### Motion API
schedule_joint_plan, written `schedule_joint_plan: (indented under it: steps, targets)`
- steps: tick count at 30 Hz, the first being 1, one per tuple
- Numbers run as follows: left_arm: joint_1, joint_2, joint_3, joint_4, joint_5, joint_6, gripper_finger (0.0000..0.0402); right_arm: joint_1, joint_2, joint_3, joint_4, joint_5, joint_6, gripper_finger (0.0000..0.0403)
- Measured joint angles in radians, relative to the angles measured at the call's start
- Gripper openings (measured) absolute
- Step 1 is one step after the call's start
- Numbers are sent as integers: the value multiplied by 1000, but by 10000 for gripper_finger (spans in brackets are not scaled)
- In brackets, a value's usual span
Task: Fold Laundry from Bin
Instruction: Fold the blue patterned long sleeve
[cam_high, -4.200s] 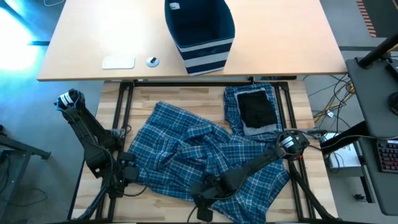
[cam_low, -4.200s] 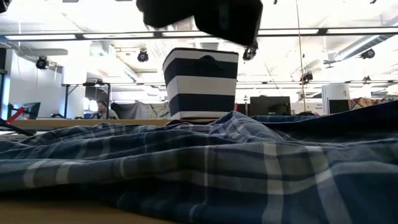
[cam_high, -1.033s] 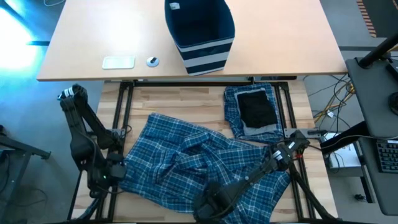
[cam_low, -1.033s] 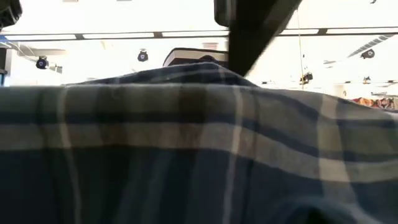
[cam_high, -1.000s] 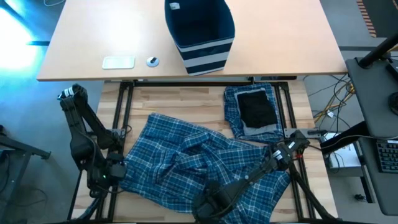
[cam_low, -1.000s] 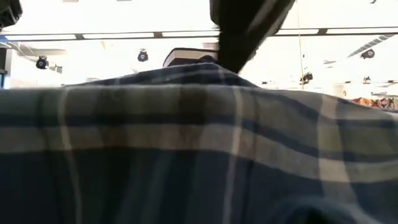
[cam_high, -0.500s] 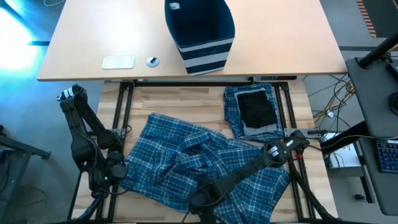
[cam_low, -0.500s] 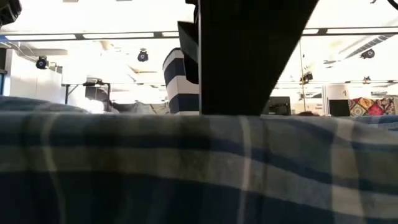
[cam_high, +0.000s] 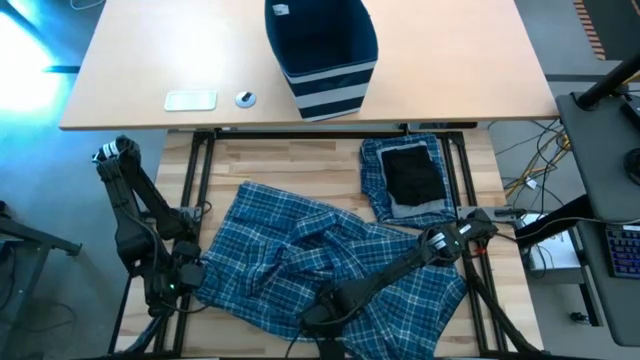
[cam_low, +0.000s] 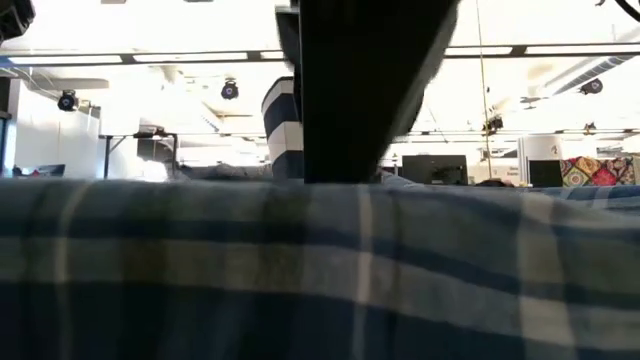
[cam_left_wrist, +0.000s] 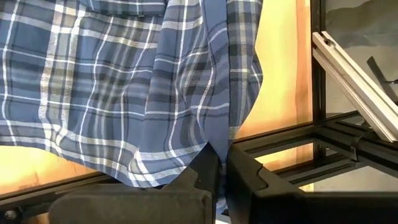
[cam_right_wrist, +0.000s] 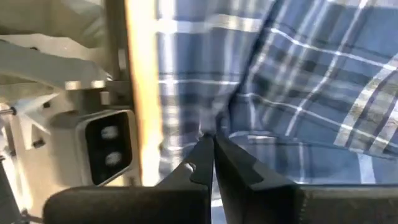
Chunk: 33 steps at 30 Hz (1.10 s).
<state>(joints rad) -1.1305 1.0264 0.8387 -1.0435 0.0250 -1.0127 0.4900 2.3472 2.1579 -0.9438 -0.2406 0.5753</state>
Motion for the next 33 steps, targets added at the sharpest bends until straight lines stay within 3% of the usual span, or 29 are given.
schedule_joint_plan:
  steps: [4,12,16,20,25,33]
  targets:
    - [0,0,0,5,-14,-2,0,6,-15,31,-18,2,-18,26]
    - [0,0,-2,12,-16,-18,0,7,25,29,21,44,-122,154]
    - [0,0,-2,15,-16,-18,0,7,36,29,13,57,-126,175]
    - [0,0,-2,20,-15,-18,0,7,45,25,7,57,-128,141]
    - [0,0,-2,20,-15,-17,0,3,44,30,0,52,-115,26]
    - [6,-4,-2,16,13,-4,0,0,-40,202,-246,43,-18,9]
